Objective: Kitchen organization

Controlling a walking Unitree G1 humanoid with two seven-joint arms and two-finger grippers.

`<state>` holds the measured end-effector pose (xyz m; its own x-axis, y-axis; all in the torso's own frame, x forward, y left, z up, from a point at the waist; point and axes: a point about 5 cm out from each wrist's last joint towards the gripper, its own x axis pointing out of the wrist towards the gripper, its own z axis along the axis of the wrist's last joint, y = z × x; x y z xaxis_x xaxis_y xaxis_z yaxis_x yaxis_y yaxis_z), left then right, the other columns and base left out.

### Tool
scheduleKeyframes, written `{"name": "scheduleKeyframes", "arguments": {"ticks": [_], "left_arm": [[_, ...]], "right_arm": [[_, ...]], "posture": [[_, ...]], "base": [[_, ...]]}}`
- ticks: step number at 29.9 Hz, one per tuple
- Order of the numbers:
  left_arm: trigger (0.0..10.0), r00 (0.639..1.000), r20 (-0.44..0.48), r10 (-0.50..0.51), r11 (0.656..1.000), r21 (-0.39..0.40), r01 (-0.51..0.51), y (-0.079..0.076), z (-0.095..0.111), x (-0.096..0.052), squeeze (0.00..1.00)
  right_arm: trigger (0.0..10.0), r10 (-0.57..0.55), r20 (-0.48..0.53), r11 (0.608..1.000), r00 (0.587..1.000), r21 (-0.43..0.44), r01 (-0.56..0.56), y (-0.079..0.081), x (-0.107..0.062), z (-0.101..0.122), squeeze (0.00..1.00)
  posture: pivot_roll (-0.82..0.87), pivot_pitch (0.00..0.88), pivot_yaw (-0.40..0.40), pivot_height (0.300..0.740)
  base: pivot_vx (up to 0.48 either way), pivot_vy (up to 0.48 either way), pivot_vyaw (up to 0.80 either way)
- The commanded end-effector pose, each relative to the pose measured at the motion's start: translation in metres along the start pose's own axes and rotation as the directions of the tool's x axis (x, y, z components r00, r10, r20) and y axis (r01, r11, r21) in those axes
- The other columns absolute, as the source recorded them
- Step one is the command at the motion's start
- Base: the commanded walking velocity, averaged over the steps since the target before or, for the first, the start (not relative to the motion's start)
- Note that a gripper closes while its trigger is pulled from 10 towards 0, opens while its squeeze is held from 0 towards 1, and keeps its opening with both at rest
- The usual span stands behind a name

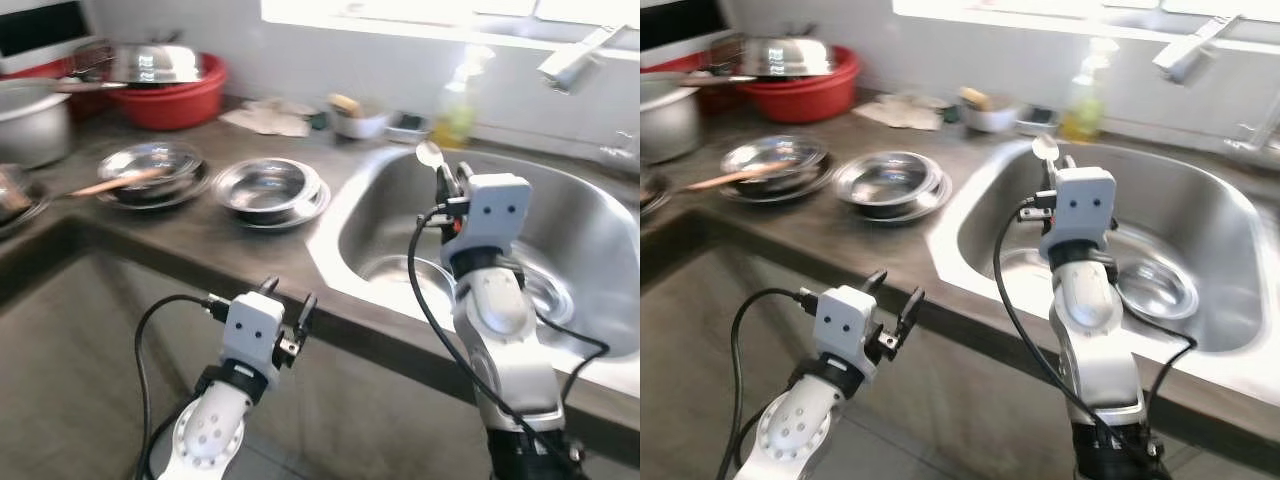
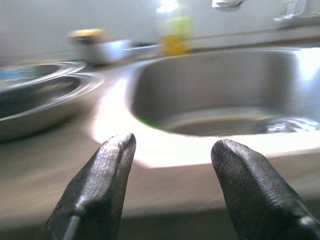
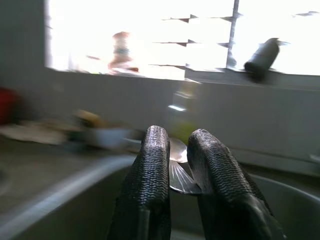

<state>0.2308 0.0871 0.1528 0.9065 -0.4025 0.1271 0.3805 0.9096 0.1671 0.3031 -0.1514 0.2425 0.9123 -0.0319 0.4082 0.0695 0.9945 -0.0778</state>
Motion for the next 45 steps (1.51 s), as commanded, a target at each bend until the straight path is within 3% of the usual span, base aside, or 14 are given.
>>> {"name": "scheduleKeyframes", "arguments": {"ticks": [1,8,16,25,27,34,45], "left_arm": [[10.0,1.000,0.002,-0.001,1.000,0.017,0.001,0.001,0.000,-0.001,0.00],[10.0,1.000,0.004,0.008,1.000,0.013,-0.008,0.000,0.000,-0.002,0.00],[10.0,0.998,-0.019,0.053,0.999,-0.011,-0.053,0.005,-0.002,0.000,0.00],[10.0,0.999,-0.025,0.041,0.999,-0.010,-0.042,0.000,-0.001,-0.003,0.00],[10.0,0.999,-0.029,0.040,0.999,-0.017,-0.040,-0.001,0.000,-0.004,0.00],[10.0,0.999,-0.039,0.018,0.999,-0.027,-0.019,-0.005,0.001,-0.008,0.00],[10.0,0.998,-0.053,-0.033,0.999,-0.036,0.031,-0.016,0.004,-0.014,0.00]], "right_arm": [[10.0,0.014,-0.022,1.000,1.000,0.005,-0.014,0.003,0.001,-0.002,0.00],[10.0,0.150,-0.128,0.989,0.980,0.029,-0.147,0.020,-0.002,-0.017,0.00],[10.0,0.229,-0.211,0.973,0.950,0.032,-0.228,0.025,0.004,-0.028,0.00],[10.0,0.259,-0.330,0.962,0.908,0.007,-0.272,0.026,0.042,-0.042,0.00],[10.0,0.284,-0.407,0.951,0.868,0.008,-0.308,0.028,0.053,-0.053,0.00],[10.0,0.312,-0.503,0.926,0.806,-0.030,-0.377,0.033,0.061,-0.066,0.00],[10.0,0.303,-0.580,0.913,0.756,-0.051,-0.406,0.031,0.064,-0.082,0.00]], "posture": [[0.15,0.080,-0.029,0.740],[0.15,0.086,-0.032,0.740],[0.15,0.091,-0.030,0.740],[0.15,0.113,-0.038,0.740],[0.16,0.131,-0.042,0.740],[0.16,0.160,-0.050,0.740],[0.17,0.192,-0.058,0.740]], "base": [[0.000,0.000,-0.80],[0.323,-0.165,-0.46],[0.141,-0.110,0.00],[0.000,0.000,0.00],[0.000,0.000,0.00],[0.000,0.000,0.00],[0.000,0.000,0.00]]}}
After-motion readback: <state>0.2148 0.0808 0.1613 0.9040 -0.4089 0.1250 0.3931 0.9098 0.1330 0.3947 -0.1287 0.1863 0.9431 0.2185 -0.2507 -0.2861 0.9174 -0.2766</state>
